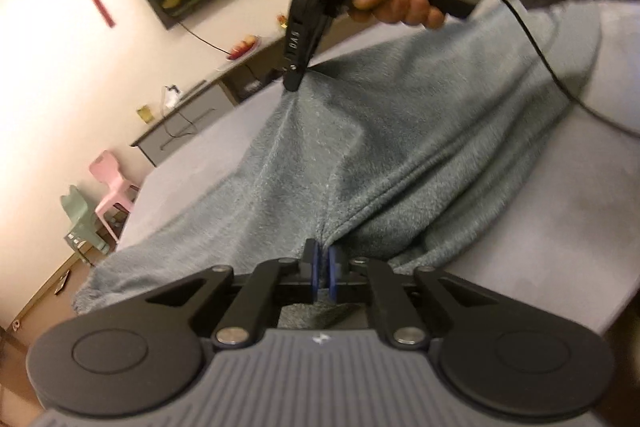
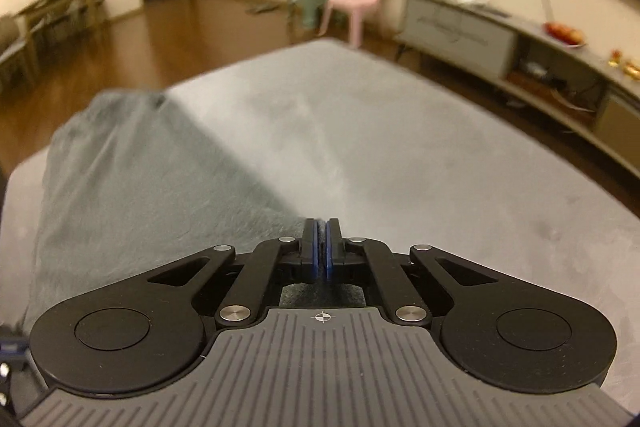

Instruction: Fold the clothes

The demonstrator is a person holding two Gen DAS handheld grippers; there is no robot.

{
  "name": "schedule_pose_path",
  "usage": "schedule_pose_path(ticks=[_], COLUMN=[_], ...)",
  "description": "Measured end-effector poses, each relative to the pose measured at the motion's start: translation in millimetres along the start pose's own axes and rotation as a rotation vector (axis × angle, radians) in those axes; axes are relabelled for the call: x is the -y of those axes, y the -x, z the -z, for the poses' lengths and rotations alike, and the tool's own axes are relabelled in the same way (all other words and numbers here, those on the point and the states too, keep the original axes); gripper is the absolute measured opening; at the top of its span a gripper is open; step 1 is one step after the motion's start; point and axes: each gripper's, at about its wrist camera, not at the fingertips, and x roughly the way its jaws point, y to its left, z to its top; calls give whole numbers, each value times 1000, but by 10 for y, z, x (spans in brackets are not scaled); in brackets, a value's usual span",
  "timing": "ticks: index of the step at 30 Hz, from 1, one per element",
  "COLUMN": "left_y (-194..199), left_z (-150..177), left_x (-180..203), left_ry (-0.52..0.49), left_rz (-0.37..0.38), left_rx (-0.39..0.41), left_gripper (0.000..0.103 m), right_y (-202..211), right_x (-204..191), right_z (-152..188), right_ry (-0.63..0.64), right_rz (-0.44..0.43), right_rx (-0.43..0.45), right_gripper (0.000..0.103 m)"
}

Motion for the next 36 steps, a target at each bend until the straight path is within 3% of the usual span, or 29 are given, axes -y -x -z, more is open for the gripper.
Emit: schedule_pose_path(ticks=[5, 6, 8, 9, 12, 15, 18, 19, 20, 22, 24, 25, 30, 31, 32, 36], left_y=[-124, -118, -105, -98, -79, -51, 37, 47, 50, 70, 127, 158, 303, 321, 333, 321], left_z=[9, 20, 46, 55, 64, 52, -5, -29, -52, -98, -161, -194, -206, -176, -131, 61], left_x=[59, 72, 87, 89, 97, 95, -62, -128, -165, -171, -178, -183, -161, -136, -92, 179], left_ry=[-15, -24, -37, -38, -39, -44, 31, 66, 83, 62, 35, 24, -103, -141, -187, -382], left_rz=[21, 23, 20, 18, 16, 10, -2, 15, 31, 29, 27, 26, 49, 66, 82, 124], left_rx=[-52, -53, -54, -52, -48, -33, 7, 10, 7, 7, 18, 24, 38, 25, 8, -68], left_gripper=[12, 12, 12, 12, 12, 5, 4, 4, 4, 4, 4, 4, 4, 4, 4, 5], right_y=[-589, -473, -241, -124, 230, 748, 918, 980, 1083, 1267, 1443, 1499, 1279, 1235, 1190, 1383], right_x=[22, 19, 13, 10, -1, -95, -28, 2, 91, 158, -79, -276, -985, -1109, -1077, -976], right_z=[100, 122, 166, 188, 268, 713, 1358, 1563, 1674, 1765, 1725, 1693, 1637, 1632, 1679, 1864], right_ry=[59, 45, 18, 4, -35, -42, -32, -35, -96, -217, -215, -195, 80, 130, 141, 175], right_rz=[128, 124, 117, 113, 98, 4, 96, 127, 164, 229, 195, 125, 45, 32, 36, -48], right_rx=[-179, -159, -118, -98, -40, -76, -203, -237, -201, -171, -81, -49, -72, -80, -124, -194], right_gripper=[0, 1, 22, 27, 30, 38, 38, 43, 47, 36, 35, 35, 38, 28, 0, 0])
